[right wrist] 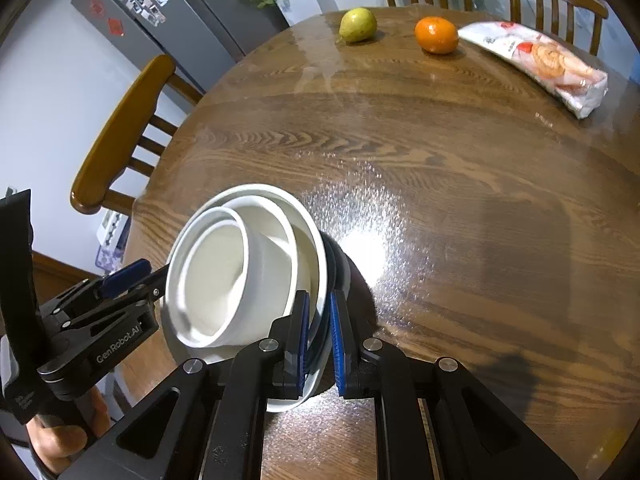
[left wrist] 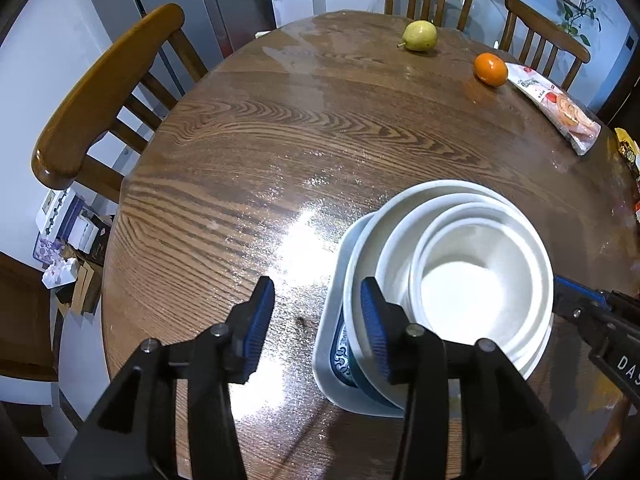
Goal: Organize plates and bowls
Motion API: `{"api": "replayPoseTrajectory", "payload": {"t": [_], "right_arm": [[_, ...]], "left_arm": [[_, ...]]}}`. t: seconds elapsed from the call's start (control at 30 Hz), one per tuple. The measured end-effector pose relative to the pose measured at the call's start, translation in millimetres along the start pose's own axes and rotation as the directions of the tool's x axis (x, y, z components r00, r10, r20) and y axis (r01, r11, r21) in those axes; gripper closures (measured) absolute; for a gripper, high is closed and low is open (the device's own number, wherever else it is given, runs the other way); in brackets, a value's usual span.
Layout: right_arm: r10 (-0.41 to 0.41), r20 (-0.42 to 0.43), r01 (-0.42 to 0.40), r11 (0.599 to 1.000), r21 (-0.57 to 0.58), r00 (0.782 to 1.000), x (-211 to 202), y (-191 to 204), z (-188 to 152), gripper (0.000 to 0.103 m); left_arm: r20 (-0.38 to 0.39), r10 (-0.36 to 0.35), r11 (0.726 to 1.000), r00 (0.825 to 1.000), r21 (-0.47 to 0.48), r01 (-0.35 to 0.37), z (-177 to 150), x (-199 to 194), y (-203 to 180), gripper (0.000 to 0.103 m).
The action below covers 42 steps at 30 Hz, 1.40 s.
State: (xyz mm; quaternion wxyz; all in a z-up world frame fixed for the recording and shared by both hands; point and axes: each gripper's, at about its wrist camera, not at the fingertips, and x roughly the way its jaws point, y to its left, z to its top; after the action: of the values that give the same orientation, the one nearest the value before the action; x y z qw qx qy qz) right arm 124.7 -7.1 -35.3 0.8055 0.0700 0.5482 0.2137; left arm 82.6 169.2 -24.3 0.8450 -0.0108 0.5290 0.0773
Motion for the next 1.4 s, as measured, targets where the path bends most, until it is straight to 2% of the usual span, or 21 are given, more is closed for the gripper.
{"api": "replayPoseTrajectory", "payload": {"t": [0.27, 0.33, 0.43, 0.53, 0.57, 0.7, 0.87, 0.97, 1.03, 1.1, 1.37, 1.4], "right_arm": [[-0.014, 0.019, 0.014, 1.000, -0.005, 1.000, -7, -1, -1, 0.091], [-0.010, 0.029, 0.010, 1.000, -0.003, 1.000, -11, -1, -2, 0.091], [-0.019, 0.053, 0.020, 1.000, -0.018, 0.998, -18, 2, -4, 0.091], [-0.028, 0.074, 0.031, 0.999, -0.036, 0.997, -27, 5, -7, 0.088], [-0.034, 0.083, 0.038, 0.998, -0.045, 0.996, -31, 6, -9, 0.084], [-0.046, 0.119, 0.054, 0.996, -0.070, 0.992, -42, 12, -13, 0.058], [-0.048, 0.157, 0.066, 0.992, -0.109, 0.986, -57, 20, -19, 0.052], [-0.046, 0.177, 0.071, 0.988, -0.139, 0.983, -67, 26, -24, 0.045], [-0.042, 0.190, 0.072, 0.985, -0.156, 0.981, -72, 29, -27, 0.044], [-0.041, 0.202, 0.077, 0.982, -0.174, 0.978, -77, 33, -30, 0.037], [-0.034, 0.239, 0.088, 0.972, -0.219, 0.970, -92, 36, -45, 0.032], [-0.038, 0.244, 0.095, 0.969, -0.227, 0.969, -93, 36, -48, 0.029]], "left_arm": [[0.021, -0.010, 1.000, 1.000, -0.009, 0.010, -1, -5, 6, 0.052], [0.029, -0.020, 1.000, 0.999, -0.009, 0.020, -1, -8, 6, 0.042], [0.052, -0.020, 1.000, 0.998, 0.003, 0.020, -2, -16, 5, 0.033], [0.074, -0.027, 1.000, 0.997, 0.007, 0.027, -3, -24, 5, 0.030], [0.079, -0.033, 0.999, 0.996, 0.007, 0.032, -4, -27, 5, 0.029], [0.103, -0.046, 0.999, 0.994, 0.005, 0.045, -6, -36, 6, 0.021], [0.132, -0.057, 0.998, 0.990, -0.004, 0.058, -8, -49, 8, 0.018], [0.155, -0.057, 0.998, 0.986, -0.006, 0.059, -9, -58, 8, 0.012], [0.170, -0.062, 0.998, 0.983, -0.010, 0.065, -10, -65, 9, 0.006], [0.183, -0.069, 0.997, 0.981, -0.014, 0.073, -12, -72, 9, 0.003], [0.208, -0.078, 0.995, 0.975, -0.036, 0.088, -25, -88, 10, 0.001], [0.214, -0.077, 0.995, 0.974, -0.043, 0.089, -27, -90, 11, 0.001]]}}
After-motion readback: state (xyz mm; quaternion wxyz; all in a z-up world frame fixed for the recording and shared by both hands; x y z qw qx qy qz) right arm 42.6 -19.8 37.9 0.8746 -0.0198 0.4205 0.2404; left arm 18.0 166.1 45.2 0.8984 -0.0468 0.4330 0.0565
